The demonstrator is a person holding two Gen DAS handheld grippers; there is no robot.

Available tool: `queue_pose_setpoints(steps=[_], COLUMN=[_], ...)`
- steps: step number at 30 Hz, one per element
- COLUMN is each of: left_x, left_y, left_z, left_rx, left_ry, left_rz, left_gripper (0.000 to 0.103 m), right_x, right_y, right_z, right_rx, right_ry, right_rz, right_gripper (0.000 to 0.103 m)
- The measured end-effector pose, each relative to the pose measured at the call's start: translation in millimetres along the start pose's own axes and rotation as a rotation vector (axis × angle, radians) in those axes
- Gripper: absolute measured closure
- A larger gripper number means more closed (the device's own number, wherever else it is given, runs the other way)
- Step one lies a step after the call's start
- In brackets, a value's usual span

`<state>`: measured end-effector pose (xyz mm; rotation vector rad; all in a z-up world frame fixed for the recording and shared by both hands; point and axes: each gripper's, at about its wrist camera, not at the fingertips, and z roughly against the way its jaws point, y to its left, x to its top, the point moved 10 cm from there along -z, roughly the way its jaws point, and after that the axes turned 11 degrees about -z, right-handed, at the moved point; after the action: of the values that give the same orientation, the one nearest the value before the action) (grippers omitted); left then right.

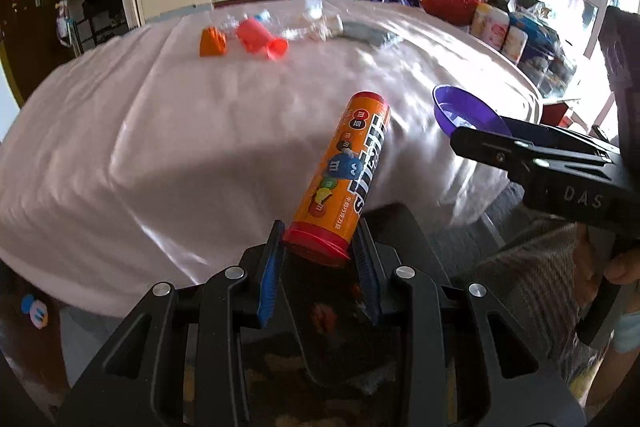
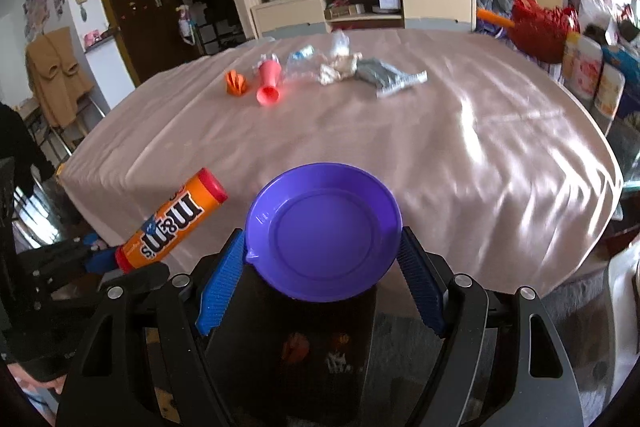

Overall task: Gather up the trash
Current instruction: 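Carry the tube and dish to the black bin and open both tools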

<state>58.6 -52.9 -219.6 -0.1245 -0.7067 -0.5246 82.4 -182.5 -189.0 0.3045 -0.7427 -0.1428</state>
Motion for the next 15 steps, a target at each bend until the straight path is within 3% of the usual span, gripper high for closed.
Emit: queue_pose_setpoints(steps=[10, 15], left_x=[-58, -84], left_y=[-13, -21], left_z=[-30, -52], left_rx=[-0.045, -0.072], left_ry=[0.114, 0.182], left_rz=[0.02, 0.026], left_gripper=[0.07, 0.07], right_x=[-85, -98], right_y=[-19, -12], right_z=[-31, -34], right_rx=[-0.002, -0.003], right_ry=[0.163, 0.168], right_rz=[-0.033, 0.004], right_gripper=[0.027, 0.027])
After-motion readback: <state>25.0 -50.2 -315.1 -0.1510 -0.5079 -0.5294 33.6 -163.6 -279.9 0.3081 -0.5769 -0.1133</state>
